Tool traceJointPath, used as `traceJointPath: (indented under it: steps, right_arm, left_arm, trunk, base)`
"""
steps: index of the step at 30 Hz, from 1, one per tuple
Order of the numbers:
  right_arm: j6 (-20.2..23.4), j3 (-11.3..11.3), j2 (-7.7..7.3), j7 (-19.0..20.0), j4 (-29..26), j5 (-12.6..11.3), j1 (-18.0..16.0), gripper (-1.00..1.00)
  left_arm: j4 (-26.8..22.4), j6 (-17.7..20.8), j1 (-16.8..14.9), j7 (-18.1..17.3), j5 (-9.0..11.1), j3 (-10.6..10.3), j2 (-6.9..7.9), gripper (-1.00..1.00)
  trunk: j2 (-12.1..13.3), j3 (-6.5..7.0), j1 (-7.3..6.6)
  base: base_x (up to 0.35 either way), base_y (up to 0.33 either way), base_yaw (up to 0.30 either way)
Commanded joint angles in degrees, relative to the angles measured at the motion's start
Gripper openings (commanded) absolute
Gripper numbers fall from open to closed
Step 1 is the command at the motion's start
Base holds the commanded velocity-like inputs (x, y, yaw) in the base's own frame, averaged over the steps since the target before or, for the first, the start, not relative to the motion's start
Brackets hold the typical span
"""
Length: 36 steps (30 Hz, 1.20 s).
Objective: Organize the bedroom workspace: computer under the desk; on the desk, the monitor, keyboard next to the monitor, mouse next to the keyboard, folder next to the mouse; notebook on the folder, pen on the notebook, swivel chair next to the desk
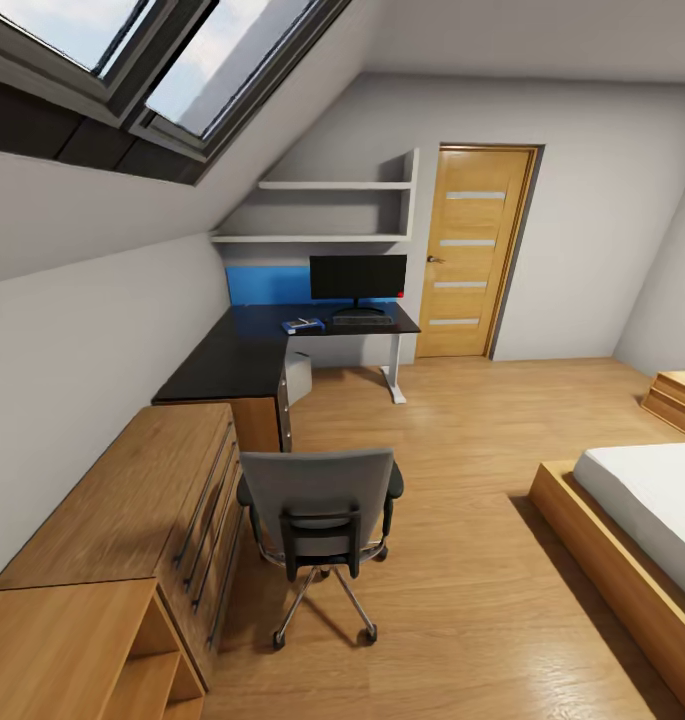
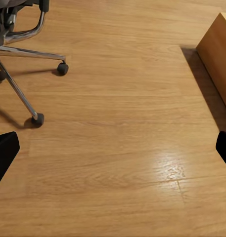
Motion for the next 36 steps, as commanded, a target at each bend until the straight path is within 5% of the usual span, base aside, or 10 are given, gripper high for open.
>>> traceJointPath:
  steps: [1,36]
  right_arm:
    - [-0.02,0.49,-0.01,-0.50,-0.04,-0.01,-0.03,1.00]
    - [-0.02,0.52,0.01,-0.50,-0.03,-0.01,-0.03,1.00]
  left_arm:
    - [-0.10,-0.16,0.01,0.41,0.54,-0.48,0.05,1.00]
    - [-0.25,-0.57,0.01,0.71,0.28,-0.48,-0.44,1.00]
  trunk:
    - [-0.52,-0.28,0.25]
    - [-14.55,-6.57,7.94]
  base:
    - [0.000,0.000,0.000]
    - [0.000,0.000,0.001]
